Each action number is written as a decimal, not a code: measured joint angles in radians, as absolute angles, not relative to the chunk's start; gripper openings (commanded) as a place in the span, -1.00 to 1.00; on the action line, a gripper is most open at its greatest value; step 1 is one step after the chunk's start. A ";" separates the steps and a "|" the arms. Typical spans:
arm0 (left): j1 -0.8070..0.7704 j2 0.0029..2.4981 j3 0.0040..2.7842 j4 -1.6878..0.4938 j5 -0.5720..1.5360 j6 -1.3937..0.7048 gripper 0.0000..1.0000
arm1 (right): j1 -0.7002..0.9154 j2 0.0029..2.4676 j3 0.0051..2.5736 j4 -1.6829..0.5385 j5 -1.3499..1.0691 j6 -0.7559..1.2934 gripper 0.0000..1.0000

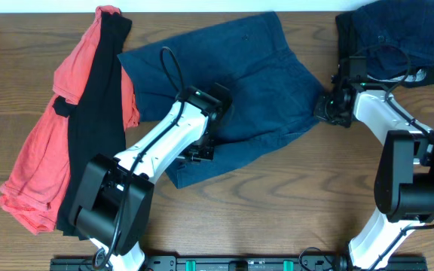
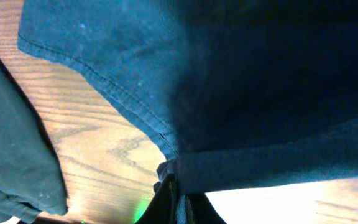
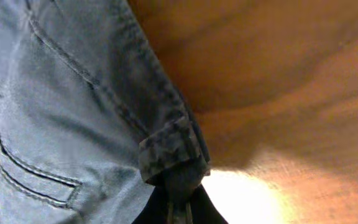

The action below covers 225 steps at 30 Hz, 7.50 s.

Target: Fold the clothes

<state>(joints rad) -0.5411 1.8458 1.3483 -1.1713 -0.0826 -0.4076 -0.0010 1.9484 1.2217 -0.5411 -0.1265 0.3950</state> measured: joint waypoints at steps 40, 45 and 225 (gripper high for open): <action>-0.563 1.283 1.351 -1.150 -0.175 -0.423 -0.88 | -0.108 1.368 1.230 -0.958 -0.160 0.322 -0.98; -0.560 1.390 1.353 -1.052 -0.286 -0.423 -0.88 | -0.108 1.394 1.230 -0.784 -0.178 0.321 -0.97; -0.178 2.095 1.376 -0.266 -0.053 -0.149 0.96 | 0.080 1.934 1.305 0.226 -0.079 -0.072 0.98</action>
<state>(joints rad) -0.1780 2.0953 1.3762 -0.2657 -0.0532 -0.1493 0.0795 1.9339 1.3052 0.2260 -0.0792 -0.0715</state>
